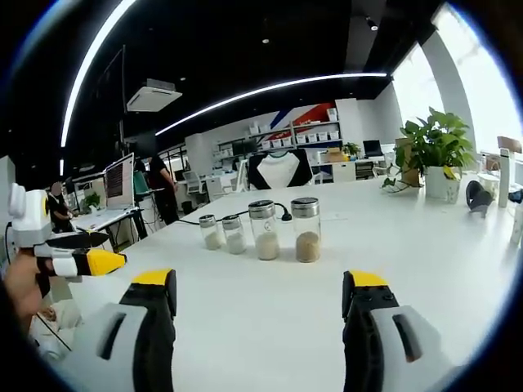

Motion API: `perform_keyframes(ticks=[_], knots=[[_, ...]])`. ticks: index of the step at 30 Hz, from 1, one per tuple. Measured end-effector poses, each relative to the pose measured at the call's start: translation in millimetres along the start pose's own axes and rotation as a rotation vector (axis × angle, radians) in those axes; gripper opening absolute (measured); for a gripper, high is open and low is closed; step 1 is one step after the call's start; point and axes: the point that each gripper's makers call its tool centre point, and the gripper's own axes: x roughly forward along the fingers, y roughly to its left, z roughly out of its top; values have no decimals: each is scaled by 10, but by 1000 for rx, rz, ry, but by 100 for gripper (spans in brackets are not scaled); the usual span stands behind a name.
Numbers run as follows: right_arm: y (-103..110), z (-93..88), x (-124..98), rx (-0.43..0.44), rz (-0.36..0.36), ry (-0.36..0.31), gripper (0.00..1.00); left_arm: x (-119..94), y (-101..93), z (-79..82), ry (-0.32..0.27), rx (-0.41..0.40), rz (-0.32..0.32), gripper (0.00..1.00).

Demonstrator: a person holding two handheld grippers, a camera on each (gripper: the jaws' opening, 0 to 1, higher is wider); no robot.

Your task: Rotate the seasoning bottle until the label or dispensing opening points toward the visible target arrow and the bottle remains upright within the marked orientation range

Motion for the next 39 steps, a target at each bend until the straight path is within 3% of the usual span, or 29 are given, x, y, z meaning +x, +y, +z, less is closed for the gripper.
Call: perform_keyframes(ticks=[23,33,39], knots=[[-3,3,-32,2,5,-1,82,-7,7,-12,1,-1,3,89],[-38,-43,-11,8,2,10,81,108,26,-64,-32,28,-10,87],[-56,-72,12,9,-1,20,81,190,57,-132,-15,28,-12,87]])
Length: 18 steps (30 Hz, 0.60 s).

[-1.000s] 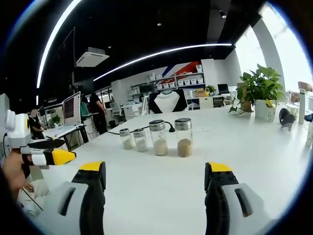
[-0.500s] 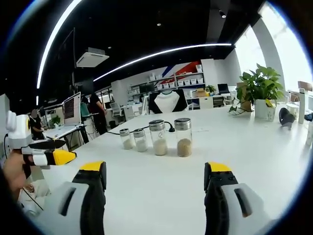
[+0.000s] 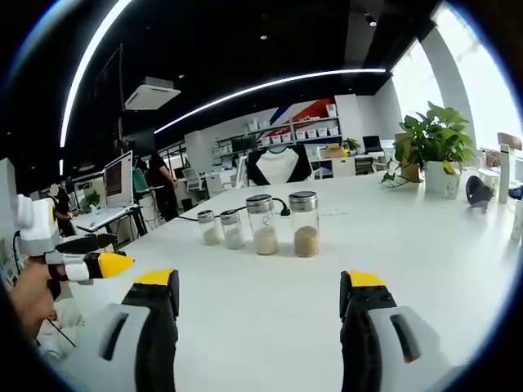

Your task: Rotate the seasoning bottle until the label or dispensing opening points toward the visible target arrow and the bottle remains upright within the marked orientation range

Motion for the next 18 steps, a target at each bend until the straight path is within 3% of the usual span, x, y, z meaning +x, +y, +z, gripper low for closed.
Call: perform_keyframes(ticks=[10,18], knots=[[-46,-41,64,14,-6,16,79,142,120,-32,8,-2,15,86],[-112,-107,109,25,-17,30,79,371,190,-102,27,12,19,84]])
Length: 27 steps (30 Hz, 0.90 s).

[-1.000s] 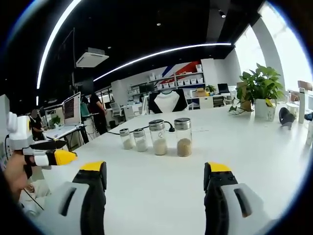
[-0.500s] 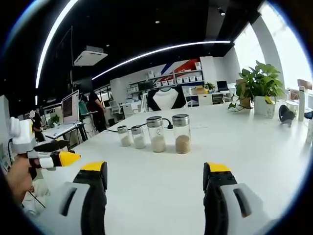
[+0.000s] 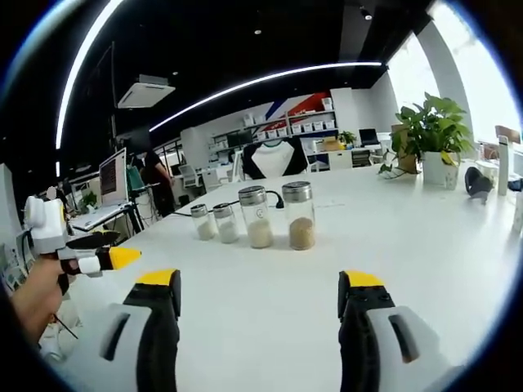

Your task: Rotate the seasoning bottle until the label or dispensing opening points toward the visible target arrow and the bottle remains upright within the marked orientation range

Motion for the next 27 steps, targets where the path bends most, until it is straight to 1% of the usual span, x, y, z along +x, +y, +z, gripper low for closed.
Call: perform_keyframes(ticks=[6,15,18,21,27], knots=[[-58,-46,32,11,-5,13,78,163,26,-22,9,-11,-5,84],[-87,-70,67,24,-6,17,78,477,132,-55,8,-36,2,81],[-88,-71,84,26,-4,18,78,560,169,-47,0,-37,7,81],[-93,-70,109,26,-3,20,77,655,200,-41,-5,-55,6,81],[-128,-117,155,36,2,33,77,917,278,30,-19,-75,3,77]])
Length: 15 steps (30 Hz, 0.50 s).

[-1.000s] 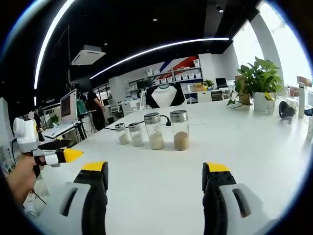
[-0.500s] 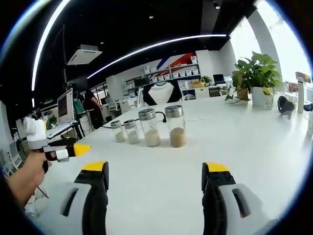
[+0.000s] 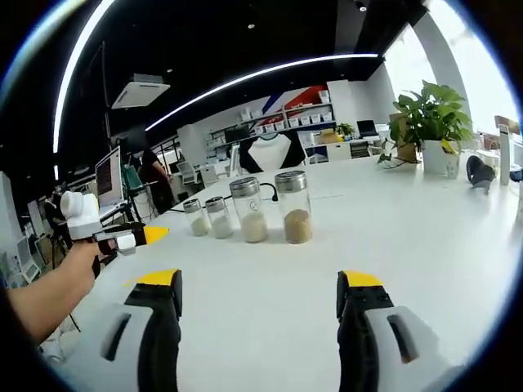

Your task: Rotate the seasoning bottle until the label or dispensing opening points toward the visible target arrow and the bottle remains upright within the marked orientation range

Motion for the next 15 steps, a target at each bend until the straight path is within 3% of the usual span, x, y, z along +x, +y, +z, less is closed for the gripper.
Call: perform_keyframes(ticks=[10,15], knots=[[-109,-37,86,23,-6,11,76,403,83,23,27,-19,6,75],[-133,-59,130,32,-7,17,76,501,91,4,29,-32,8,75]])
